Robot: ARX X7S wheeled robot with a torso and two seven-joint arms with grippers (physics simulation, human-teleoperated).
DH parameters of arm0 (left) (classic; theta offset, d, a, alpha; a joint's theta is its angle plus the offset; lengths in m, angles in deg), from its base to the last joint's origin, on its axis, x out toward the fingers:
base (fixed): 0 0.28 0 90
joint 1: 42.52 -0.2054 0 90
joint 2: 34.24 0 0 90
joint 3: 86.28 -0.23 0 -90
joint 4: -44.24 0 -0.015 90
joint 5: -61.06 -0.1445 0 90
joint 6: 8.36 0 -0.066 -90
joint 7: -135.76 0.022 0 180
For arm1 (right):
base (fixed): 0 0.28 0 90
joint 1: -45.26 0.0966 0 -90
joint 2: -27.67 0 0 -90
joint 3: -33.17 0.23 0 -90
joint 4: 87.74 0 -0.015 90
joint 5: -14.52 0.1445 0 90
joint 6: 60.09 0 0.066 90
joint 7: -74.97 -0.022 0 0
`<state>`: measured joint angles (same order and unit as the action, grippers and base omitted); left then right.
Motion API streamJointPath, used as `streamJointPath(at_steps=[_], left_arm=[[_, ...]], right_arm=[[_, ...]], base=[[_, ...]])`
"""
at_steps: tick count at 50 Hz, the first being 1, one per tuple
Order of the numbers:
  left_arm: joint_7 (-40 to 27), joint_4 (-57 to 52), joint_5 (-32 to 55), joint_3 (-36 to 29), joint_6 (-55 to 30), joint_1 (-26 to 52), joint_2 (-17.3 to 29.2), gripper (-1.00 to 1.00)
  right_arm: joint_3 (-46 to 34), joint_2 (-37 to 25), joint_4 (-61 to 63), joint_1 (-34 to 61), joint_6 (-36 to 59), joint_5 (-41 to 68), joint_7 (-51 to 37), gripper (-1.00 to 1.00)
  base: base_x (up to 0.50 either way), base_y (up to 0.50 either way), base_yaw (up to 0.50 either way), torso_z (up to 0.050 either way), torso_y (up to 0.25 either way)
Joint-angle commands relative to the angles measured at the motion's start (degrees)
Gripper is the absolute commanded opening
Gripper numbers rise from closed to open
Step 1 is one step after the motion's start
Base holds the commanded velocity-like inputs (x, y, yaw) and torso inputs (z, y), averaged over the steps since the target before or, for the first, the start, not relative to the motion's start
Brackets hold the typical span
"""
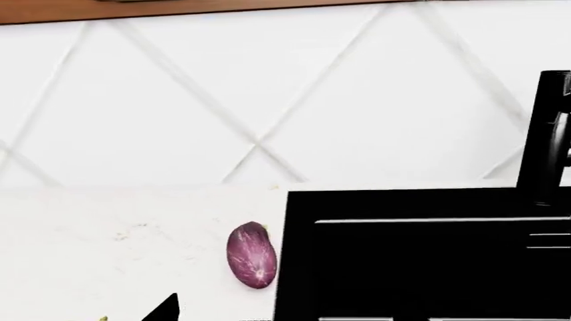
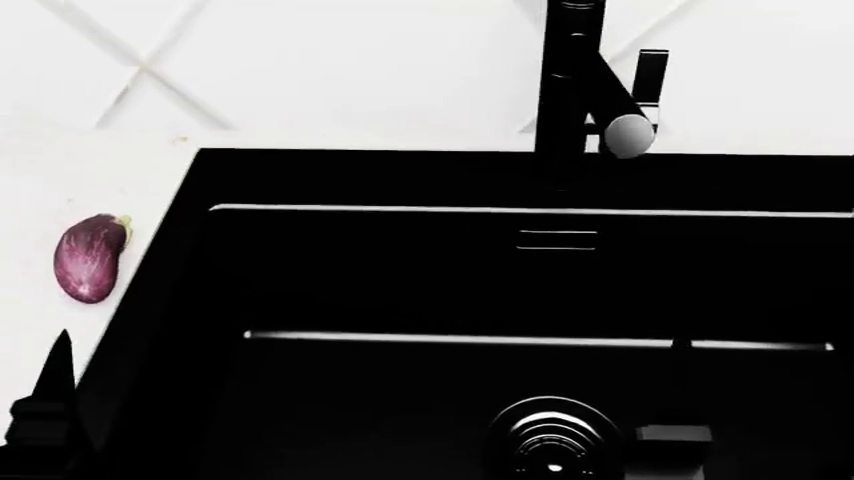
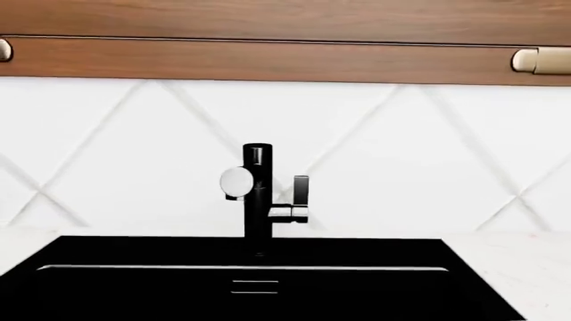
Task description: There is a mixed pile of frozen fruits and vegetables on the counter. Locate all the frozen vegetables and place the items in a bowl on the counter. Take all the frozen fruits and defrost them in a running sink.
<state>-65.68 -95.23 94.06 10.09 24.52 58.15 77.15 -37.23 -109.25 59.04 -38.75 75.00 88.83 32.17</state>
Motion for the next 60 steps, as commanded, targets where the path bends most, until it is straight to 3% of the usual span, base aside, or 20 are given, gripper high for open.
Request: streamJointPath(at_steps=[1,11,20,31,44,60], left_arm=[[1.6,-0.5,0.1,1.0,-0.7,0.0,-0.8,1.0],[0.1,-1.3,1.0,-0.3,-2.5,1.0,-1.6,1.0],[-6.1,-3.7,7.1,1.1,-16.7,11.9,-4.4,1.0],[-7.5,3.8,6.5,-2.7,-19.8,20.2,-4.9,1.0],[-5.4,17.3,1.0,-12.3,-13.4,24.7,-4.4,1.0],[-3.0,36.6,-5.1,-17.1,-4.1,27.9,-5.6,1.0]], right_arm=[[1.0,0.7,-0.3,-0.1,-0.3,-2.8,0.9,1.0],[0.8,0.3,-0.1,-0.3,-0.2,-3.4,0.1,1.0],[2.4,-1.2,0.0,-0.9,0.0,-1.0,-2.1,1.0],[1.0,-1.1,-0.7,-0.8,0.3,-1.6,-2.5,1.0],[-0.5,-0.6,-1.3,-0.9,0.2,-2.9,-1.6,1.0],[-3.2,-0.5,-0.7,-0.8,0.7,-4.0,-1.3,1.0]], base=[[0.28,0.21,0.0,0.0,0.0],[0.16,0.13,0.0,0.0,0.003],[0.0,0.0,0.0,0.0,0.0],[0.0,0.0,0.0,0.0,0.0],[0.0,0.0,0.0,0.0,0.0],[0.0,0.0,0.0,0.0,0.0]])
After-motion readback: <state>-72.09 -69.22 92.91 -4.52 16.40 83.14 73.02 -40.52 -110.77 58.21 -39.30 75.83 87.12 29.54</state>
